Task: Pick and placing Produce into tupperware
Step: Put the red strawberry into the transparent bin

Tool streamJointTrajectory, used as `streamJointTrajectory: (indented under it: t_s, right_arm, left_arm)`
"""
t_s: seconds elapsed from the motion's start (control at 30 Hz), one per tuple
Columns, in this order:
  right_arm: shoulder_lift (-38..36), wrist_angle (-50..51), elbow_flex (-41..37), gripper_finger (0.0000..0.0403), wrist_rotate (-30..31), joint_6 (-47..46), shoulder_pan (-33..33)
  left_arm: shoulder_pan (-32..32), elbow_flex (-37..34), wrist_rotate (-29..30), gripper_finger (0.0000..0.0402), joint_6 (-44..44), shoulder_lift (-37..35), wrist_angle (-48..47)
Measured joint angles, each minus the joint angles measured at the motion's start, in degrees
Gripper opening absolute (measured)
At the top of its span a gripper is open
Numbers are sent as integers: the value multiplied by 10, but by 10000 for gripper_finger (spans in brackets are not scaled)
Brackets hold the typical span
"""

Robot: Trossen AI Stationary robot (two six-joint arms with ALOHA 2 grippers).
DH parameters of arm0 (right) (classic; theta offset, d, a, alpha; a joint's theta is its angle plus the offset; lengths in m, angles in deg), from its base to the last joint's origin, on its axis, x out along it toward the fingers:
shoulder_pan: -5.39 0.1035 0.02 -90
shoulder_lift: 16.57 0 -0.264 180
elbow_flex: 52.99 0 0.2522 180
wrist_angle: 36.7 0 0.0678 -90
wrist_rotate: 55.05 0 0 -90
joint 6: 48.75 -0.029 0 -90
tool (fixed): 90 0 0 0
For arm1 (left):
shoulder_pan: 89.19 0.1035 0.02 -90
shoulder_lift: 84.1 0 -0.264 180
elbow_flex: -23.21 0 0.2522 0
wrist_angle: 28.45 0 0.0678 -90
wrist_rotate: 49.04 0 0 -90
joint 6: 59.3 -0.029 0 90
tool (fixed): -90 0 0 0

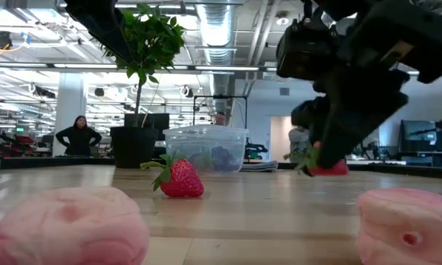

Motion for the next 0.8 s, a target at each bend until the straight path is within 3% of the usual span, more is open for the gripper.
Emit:
streamJointTrajectory:
  t_s: [0.8]
  right_arm:
    - [-275,22,0,174,126,84,-153]
  left_arm:
    - [0,0,38,186,-10,0,0]
